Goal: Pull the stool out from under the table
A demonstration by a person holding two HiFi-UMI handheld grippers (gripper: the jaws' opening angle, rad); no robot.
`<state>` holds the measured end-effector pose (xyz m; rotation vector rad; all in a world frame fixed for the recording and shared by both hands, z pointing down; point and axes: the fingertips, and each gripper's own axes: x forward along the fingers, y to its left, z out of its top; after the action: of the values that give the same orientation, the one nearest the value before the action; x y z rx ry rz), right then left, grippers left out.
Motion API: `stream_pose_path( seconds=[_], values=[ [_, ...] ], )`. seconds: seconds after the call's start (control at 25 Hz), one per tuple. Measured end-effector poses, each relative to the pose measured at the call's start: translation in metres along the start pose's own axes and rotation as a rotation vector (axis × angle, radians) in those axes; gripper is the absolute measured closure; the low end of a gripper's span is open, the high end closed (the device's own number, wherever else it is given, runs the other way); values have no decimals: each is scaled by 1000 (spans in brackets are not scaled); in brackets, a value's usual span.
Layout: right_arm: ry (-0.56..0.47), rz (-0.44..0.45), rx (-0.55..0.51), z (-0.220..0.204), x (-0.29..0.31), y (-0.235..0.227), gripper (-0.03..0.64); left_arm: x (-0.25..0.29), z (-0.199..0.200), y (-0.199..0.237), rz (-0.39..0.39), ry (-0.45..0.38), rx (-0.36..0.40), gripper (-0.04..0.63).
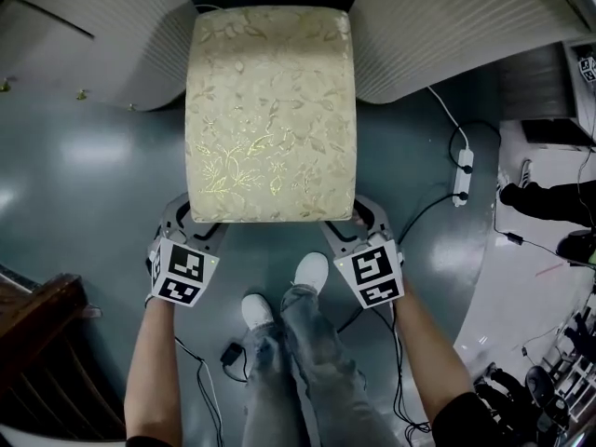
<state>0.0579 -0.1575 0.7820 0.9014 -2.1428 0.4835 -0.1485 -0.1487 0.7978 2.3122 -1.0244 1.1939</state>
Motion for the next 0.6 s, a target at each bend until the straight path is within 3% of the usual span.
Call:
stream_pose_path(
  seconds=[0.6],
  values=[
    [58, -19, 57, 4, -8, 13, 314, -9, -1, 6, -76, 17, 7, 331]
  ],
)
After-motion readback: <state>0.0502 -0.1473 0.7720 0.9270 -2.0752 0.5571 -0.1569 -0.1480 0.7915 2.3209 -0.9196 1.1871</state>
